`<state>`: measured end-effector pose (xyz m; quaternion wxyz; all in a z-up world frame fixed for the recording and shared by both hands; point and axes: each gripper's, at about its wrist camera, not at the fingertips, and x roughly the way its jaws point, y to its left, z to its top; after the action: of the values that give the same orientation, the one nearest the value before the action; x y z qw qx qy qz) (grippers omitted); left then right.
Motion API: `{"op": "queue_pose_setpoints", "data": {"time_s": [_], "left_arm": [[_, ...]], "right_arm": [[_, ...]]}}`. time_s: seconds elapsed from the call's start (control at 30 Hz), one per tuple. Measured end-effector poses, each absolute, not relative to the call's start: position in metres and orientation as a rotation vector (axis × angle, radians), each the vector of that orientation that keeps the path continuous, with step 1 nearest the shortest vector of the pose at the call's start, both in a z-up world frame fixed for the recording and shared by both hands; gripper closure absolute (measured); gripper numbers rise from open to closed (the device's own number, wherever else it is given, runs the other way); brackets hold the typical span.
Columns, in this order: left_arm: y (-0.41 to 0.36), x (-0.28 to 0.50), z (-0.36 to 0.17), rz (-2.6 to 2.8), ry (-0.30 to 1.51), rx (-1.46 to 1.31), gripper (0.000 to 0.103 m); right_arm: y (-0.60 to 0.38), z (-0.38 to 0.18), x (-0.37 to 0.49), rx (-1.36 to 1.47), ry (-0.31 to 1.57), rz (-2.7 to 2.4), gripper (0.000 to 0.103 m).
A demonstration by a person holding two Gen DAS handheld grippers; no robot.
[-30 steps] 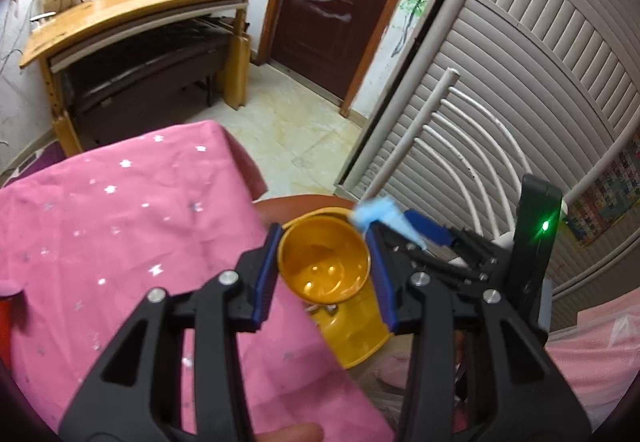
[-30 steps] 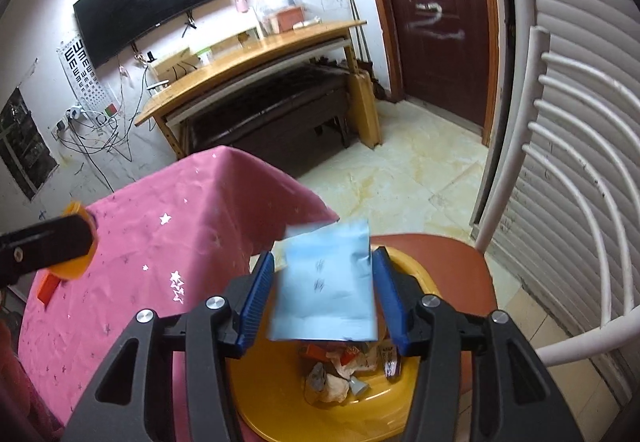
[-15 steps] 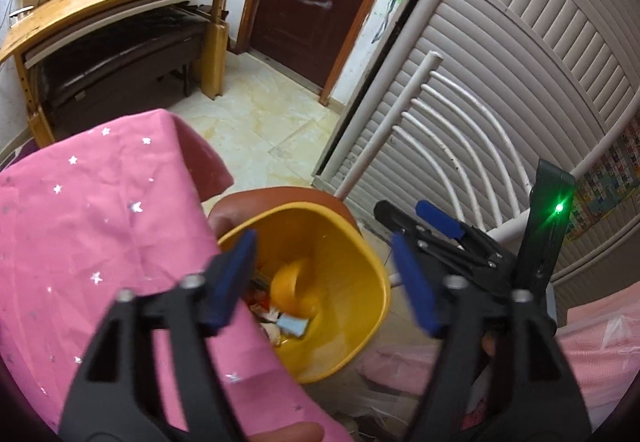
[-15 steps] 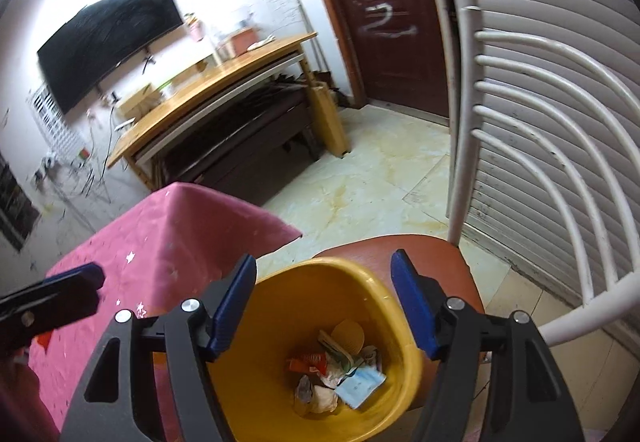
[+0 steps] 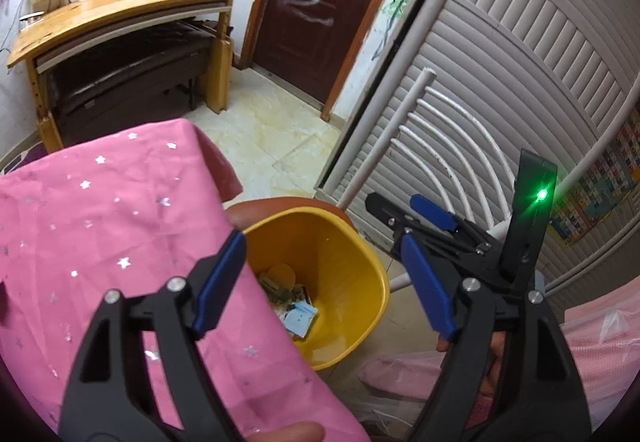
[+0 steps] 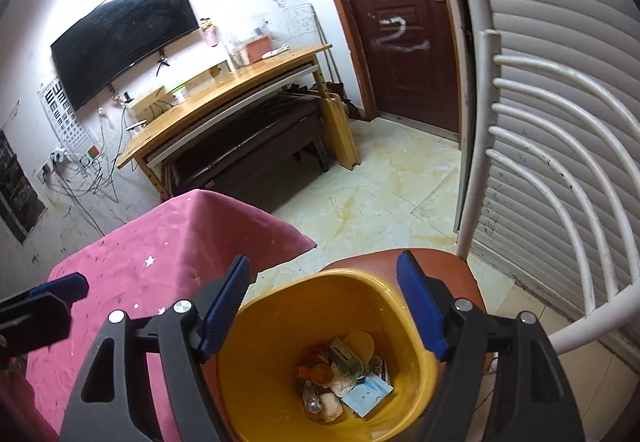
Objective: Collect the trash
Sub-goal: 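Move both grippers back to the orange box on the table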
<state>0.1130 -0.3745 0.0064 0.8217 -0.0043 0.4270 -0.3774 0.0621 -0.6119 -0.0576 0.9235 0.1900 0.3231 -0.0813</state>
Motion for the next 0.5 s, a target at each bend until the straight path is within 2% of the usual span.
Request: {"op": "queue_pose_setpoints", "data": {"time_s": [0.5], "left_arm": [[-0.289, 0.110, 0.011, -0.617, 0.785, -0.021, 0.020]], "right_arm": [[-0.560, -0.030, 0.067, 0.306, 0.592, -0.066, 0.026]]}}
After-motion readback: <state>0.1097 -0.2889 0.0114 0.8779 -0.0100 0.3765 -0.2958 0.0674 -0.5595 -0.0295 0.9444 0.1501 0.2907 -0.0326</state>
